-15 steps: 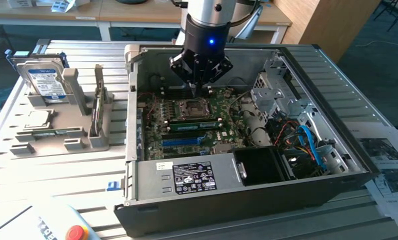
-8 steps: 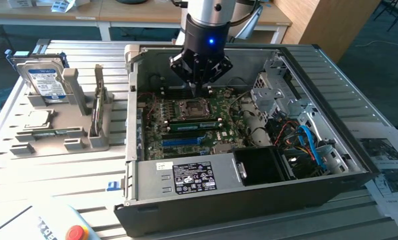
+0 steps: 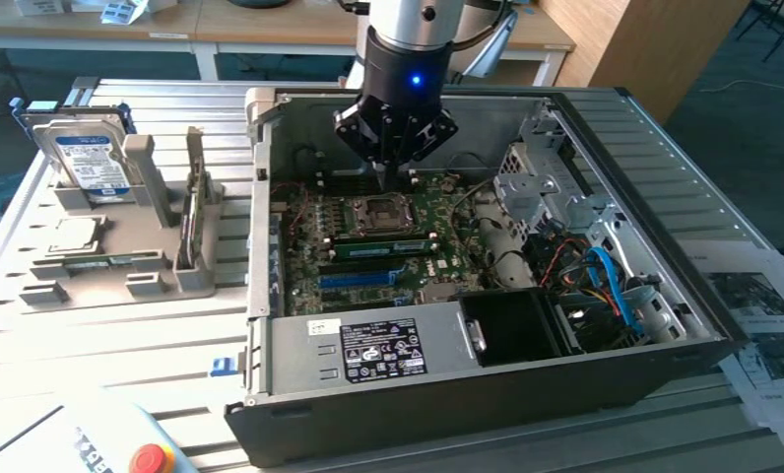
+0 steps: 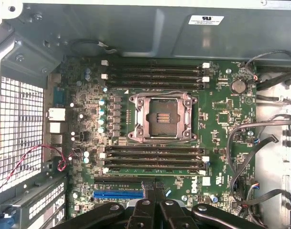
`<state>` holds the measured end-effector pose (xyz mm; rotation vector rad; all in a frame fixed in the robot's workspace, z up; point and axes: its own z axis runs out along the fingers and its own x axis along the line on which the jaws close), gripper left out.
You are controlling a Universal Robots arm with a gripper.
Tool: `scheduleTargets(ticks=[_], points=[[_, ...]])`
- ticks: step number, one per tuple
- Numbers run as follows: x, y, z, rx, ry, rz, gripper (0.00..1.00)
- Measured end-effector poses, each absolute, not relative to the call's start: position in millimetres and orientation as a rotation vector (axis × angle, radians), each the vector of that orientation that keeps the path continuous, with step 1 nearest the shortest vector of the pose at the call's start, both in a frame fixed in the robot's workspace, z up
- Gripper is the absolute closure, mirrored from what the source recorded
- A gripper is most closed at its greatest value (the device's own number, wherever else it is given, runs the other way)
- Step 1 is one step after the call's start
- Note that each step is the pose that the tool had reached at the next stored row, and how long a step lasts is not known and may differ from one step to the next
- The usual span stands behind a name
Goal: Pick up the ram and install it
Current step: 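Press down the ram until it locks into place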
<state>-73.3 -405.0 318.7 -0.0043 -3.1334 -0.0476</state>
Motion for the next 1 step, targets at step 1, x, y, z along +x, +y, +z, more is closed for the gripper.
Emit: scheduleTargets(ticks=[1], points=[[-73.2, -405.0, 318.7, -0.004, -3.133, -0.048, 0.90]])
